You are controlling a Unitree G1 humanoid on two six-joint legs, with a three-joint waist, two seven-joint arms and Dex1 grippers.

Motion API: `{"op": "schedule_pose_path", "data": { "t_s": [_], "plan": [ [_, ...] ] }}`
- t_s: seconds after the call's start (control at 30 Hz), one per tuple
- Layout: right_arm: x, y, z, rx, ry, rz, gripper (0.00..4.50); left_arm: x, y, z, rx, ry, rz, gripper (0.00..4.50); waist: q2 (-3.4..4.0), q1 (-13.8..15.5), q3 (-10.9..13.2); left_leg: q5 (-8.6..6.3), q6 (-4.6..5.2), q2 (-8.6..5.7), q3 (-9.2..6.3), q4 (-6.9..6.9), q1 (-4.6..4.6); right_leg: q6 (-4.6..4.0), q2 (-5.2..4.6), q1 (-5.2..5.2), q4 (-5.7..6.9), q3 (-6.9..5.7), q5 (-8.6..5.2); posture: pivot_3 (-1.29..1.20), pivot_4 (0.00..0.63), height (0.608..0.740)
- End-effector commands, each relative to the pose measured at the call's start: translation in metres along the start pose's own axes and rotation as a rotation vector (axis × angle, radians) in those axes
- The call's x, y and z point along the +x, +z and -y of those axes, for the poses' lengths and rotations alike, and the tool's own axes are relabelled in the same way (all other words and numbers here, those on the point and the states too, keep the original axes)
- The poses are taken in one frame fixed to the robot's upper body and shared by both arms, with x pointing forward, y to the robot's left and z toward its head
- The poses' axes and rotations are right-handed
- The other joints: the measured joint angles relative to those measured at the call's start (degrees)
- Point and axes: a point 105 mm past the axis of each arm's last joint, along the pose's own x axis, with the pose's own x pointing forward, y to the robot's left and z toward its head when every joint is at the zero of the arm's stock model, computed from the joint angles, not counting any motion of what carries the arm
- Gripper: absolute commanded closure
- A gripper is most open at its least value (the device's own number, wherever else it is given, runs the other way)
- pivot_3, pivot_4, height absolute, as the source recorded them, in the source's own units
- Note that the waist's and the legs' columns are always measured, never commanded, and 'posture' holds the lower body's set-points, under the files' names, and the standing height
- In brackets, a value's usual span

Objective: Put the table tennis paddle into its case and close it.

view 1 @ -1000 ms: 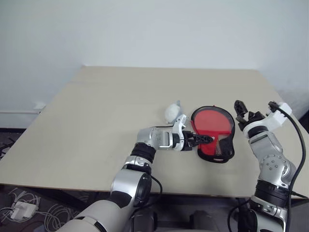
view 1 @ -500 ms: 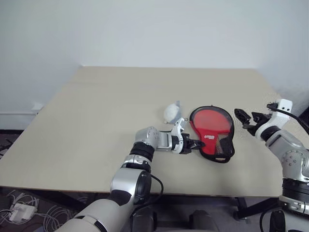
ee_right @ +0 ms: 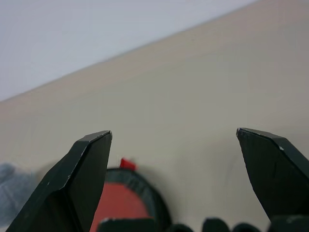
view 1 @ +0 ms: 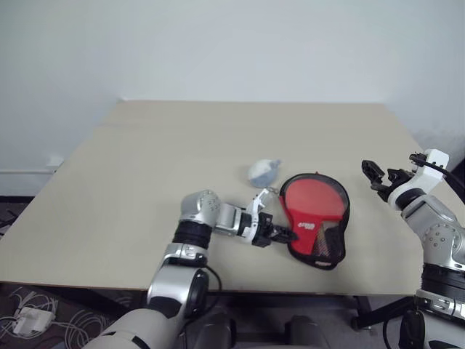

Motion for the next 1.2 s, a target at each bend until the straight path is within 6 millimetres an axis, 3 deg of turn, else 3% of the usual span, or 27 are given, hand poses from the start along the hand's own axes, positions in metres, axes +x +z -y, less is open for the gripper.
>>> {"op": "schedule_pose_path", "data": {
  "t_s": [0.03,0.3,0.67,0.8,0.9,1.07,1.2],
  "plan": [
    [-0.001,0.015,0.000,-0.033,0.004,0.043,0.00,0.004,-0.024,0.026,0.106,-0.127,-0.103,4.48,0.02,0.0,0.0,-0.01,-0.02,0.00,0.00,-0.01,0.02,0.00,0.00,0.01,0.00,0.01,0.00,0.00,0.000,0.740],
    [0.002,0.011,-0.006,-0.056,0.023,0.020,0.00,0.008,-0.054,0.029,0.087,-0.160,-0.174,4.48,0.03,0.2,0.0,0.00,0.00,0.00,-0.01,0.06,0.05,-0.10,-0.02,0.09,-0.01,0.01,-0.05,0.00,0.000,0.740],
    [0.004,0.007,-0.005,-0.063,0.026,-0.001,0.00,-0.008,-0.055,0.011,0.039,-0.034,-0.156,4.48,0.03,0.2,0.0,0.01,0.01,0.00,-0.02,0.08,0.06,-0.14,-0.01,0.10,-0.02,0.01,-0.07,0.00,0.000,0.740],
    [0.008,0.007,-0.008,-0.070,0.032,-0.003,0.00,-0.026,-0.048,0.004,0.049,0.039,-0.157,3.36,0.03,0.1,0.0,0.01,0.00,0.00,-0.01,0.07,0.06,-0.16,0.00,0.07,-0.01,0.01,-0.08,0.00,0.000,0.740],
    [0.009,0.009,-0.008,-0.073,0.035,0.000,0.00,-0.046,-0.039,0.015,0.110,0.014,-0.126,3.36,0.03,0.0,0.0,0.04,-0.06,0.00,-0.01,0.04,0.04,-0.17,0.01,0.02,0.01,0.02,-0.08,0.00,0.000,0.740],
    [0.008,0.011,-0.006,-0.068,0.031,0.017,0.00,-0.050,-0.024,0.031,0.213,-0.014,-0.033,3.36,0.03,0.3,0.0,-0.06,-0.26,-0.01,0.00,0.03,0.04,-0.17,-0.03,0.00,-0.08,0.00,-0.08,0.00,0.000,0.740],
    [0.006,0.016,-0.006,-0.045,0.034,0.044,0.00,-0.052,0.000,0.048,0.373,-0.039,0.082,2.39,0.03,0.1,0.0,-0.03,-0.35,-0.02,0.00,-0.03,0.04,-0.18,-0.02,0.04,-0.04,0.00,-0.07,0.00,0.000,0.740]
  ]
}}
